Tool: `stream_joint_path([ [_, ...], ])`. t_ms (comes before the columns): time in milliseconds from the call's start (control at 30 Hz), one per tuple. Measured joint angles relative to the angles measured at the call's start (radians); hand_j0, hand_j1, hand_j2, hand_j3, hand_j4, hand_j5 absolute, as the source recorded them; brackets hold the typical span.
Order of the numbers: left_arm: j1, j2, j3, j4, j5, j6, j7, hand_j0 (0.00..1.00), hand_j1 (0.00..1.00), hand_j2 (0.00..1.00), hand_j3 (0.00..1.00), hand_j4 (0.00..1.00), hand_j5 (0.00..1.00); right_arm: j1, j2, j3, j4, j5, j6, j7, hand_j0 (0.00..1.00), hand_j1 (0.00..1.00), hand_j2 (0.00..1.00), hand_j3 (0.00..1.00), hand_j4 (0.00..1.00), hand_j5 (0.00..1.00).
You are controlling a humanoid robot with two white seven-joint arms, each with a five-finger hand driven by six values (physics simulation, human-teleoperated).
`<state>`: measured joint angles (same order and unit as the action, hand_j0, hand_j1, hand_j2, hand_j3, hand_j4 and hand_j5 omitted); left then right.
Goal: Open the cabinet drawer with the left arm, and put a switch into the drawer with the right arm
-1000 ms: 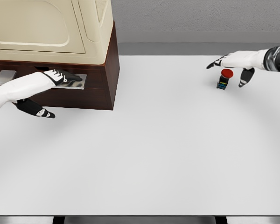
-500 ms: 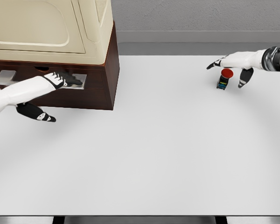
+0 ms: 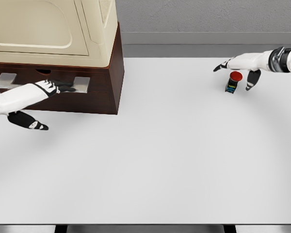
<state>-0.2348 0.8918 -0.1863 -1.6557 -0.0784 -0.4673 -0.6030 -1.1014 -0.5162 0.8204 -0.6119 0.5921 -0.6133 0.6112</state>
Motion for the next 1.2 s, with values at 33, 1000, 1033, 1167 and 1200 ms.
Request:
stream_joint_path([
  [33, 0.006, 0.003, 0.008, 0.000, -0.006, -0.001, 0.001, 1.00, 1.00, 1.00, 1.00, 1.00, 1.00, 0.000, 0.001, 0.001, 0.001, 0.000, 0.000, 0.000, 1.00, 1.00, 1.00, 1.00, 1.00, 1.00],
  [1000, 0.213, 0.038, 0.228, -0.014, 0.022, -0.045, 0.005, 1.00, 1.00, 1.00, 1.00, 1.00, 1.00, -0.002, 0.016, 0.021, 0.023, 0.002, 0.000, 0.000, 0.99, 0.99, 0.99, 0.99, 0.99, 0.99],
  [1033, 0.219, 0.038, 0.233, -0.013, 0.017, -0.051, 0.001, 1.00, 1.00, 1.00, 1.00, 1.00, 1.00, -0.002, 0.016, 0.021, 0.023, 0.002, 0.000, 0.000, 0.99, 0.99, 0.99, 0.99, 0.99, 0.99],
  [1167, 0.258, 0.039, 0.264, -0.013, 0.033, -0.061, 0.005, 1.00, 1.00, 1.00, 1.00, 1.00, 1.00, -0.002, 0.016, 0.021, 0.023, 0.003, 0.000, 0.000, 0.99, 0.99, 0.99, 0.99, 0.99, 0.99],
  [1200, 0.265, 0.039, 0.273, -0.013, 0.031, -0.067, 0.005, 1.00, 1.00, 1.00, 1.00, 1.00, 1.00, -0.002, 0.016, 0.021, 0.023, 0.002, 0.000, 0.000, 0.99, 0.99, 0.99, 0.99, 0.99, 0.99],
])
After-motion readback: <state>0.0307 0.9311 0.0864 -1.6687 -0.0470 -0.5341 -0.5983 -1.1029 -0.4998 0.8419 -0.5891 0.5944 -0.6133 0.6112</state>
